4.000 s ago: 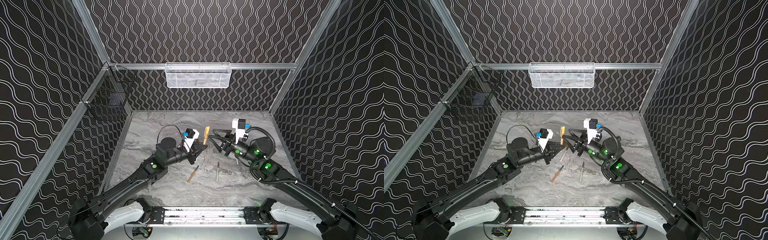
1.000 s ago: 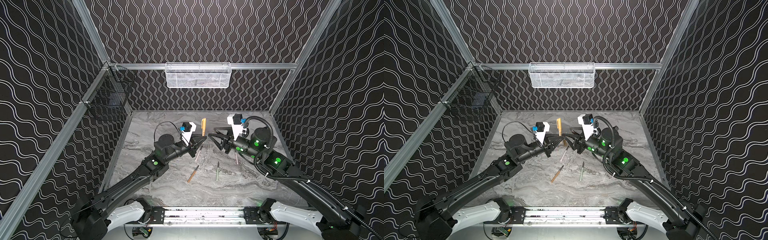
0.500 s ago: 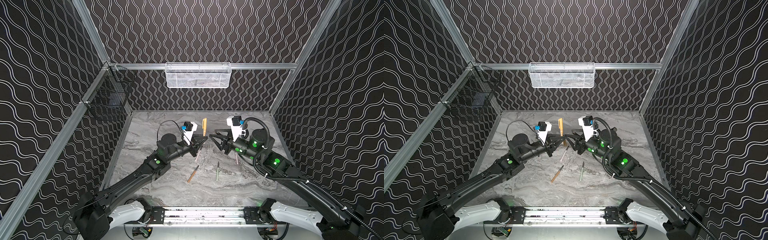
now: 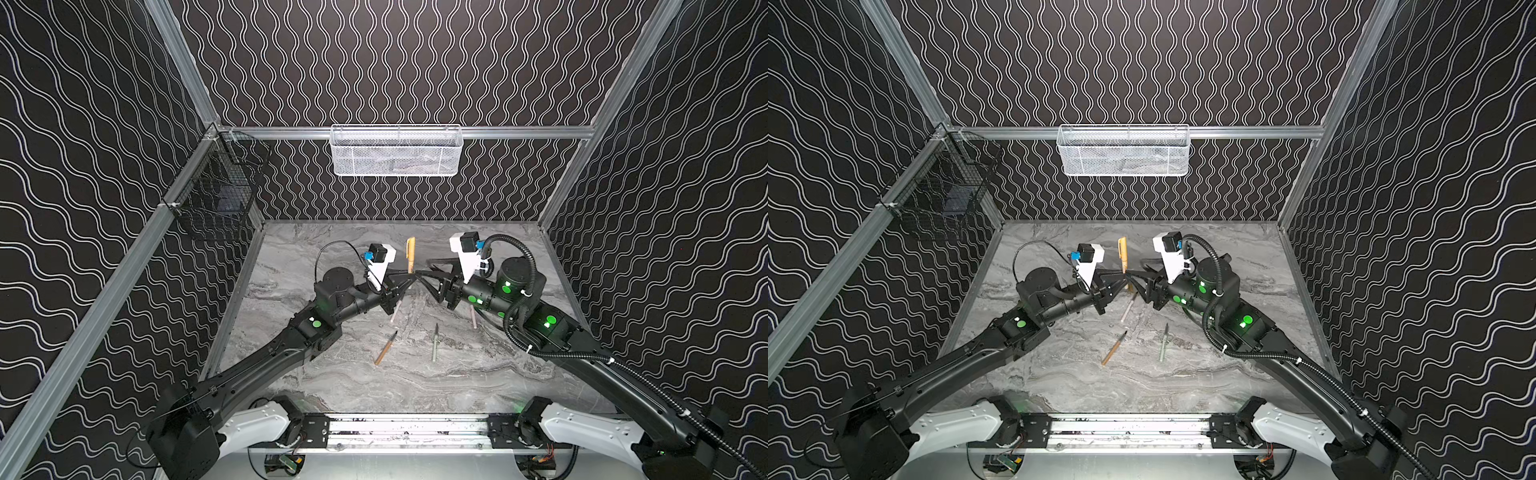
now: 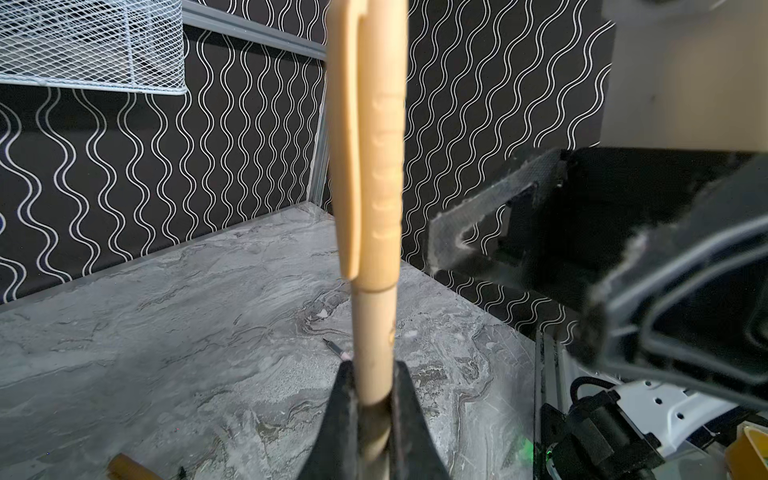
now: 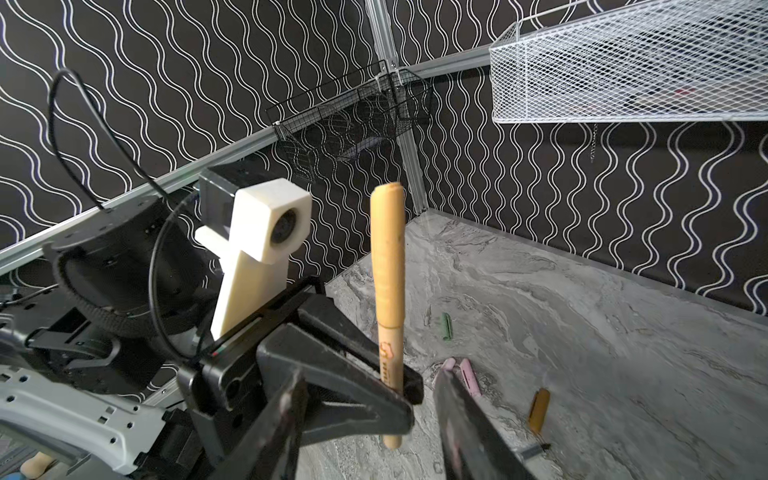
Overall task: Insert the pens into the pen caps
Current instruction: 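Grasp the capped pen body with the right gripper beside the left gripper, then open the left gripper and carry the capped pen away with the right gripper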
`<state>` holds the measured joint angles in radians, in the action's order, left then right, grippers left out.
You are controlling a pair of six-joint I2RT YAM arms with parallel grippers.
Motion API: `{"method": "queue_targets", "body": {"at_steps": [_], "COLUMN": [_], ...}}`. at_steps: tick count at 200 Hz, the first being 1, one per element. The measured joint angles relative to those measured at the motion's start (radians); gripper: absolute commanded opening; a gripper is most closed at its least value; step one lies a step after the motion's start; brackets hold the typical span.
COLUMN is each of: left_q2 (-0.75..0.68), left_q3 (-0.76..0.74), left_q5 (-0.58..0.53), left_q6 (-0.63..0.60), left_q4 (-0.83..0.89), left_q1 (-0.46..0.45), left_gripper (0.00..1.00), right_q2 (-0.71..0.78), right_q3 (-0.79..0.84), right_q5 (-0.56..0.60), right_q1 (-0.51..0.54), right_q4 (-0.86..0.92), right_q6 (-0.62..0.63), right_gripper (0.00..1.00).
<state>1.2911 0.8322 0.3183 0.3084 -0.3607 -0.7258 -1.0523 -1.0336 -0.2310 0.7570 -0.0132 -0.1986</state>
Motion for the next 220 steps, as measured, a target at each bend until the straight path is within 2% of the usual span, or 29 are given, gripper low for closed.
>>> {"method": "queue_targets", "body": {"at_steps": [37,67,100,114,137,153,169,191,220], "left_q2": [0.0,-0.007,-0.015,-0.016,-0.018,-0.022,-0.031,-0.049,-0.063], "left_q3": [0.0,0.0,0.0,0.0,0.0,0.0,0.0,-0.003,-0.008], "left_q5": [0.007,0.008,0.007,0.004,0.0,-0.014,-0.035,-0.077,-0.117], "left_q6": [0.002,0.002,0.002,0.005,0.005,0.002,0.003,0.006,0.006], "left_q4": [-0.004,-0.004,-0.004,0.0,0.0,0.004,0.013,0.019,0.027], "left_q1": [-0.001,-0.002,-0.003,-0.003,-0.004,-0.007,-0.008,-0.008,-0.008], "left_gripper": [0.0,0.0,0.0,0.0,0.41,0.63,0.91,0.97,0.98], "right_q2": [-0.064,-0.121,-0.149,-0.15,-0.15,-0.15,-0.159,-0.179,-0.211], "right_q3": [-0.042,-0.068,-0.072,-0.072,-0.072,-0.077,-0.097,-0.138,-0.218], "right_q5": [-0.014,-0.029,-0.053,-0.053,-0.052,-0.063,-0.065,-0.053,-0.018], "right_q1": [0.0,0.0,0.0,-0.001,-0.001,0.001,0.001,0.001,0.001], "right_q4": [-0.023,-0.033,-0.034,-0.034,-0.036,-0.037,-0.041,-0.05,-0.068], "right_q6": [0.0,-0.003,-0.021,-0.018,-0.024,-0.045,-0.045,-0.048,-0.047], "right_gripper": [0.45,0.35,0.09,0.05,0.04,0.03,0.03,0.03,0.03]}}
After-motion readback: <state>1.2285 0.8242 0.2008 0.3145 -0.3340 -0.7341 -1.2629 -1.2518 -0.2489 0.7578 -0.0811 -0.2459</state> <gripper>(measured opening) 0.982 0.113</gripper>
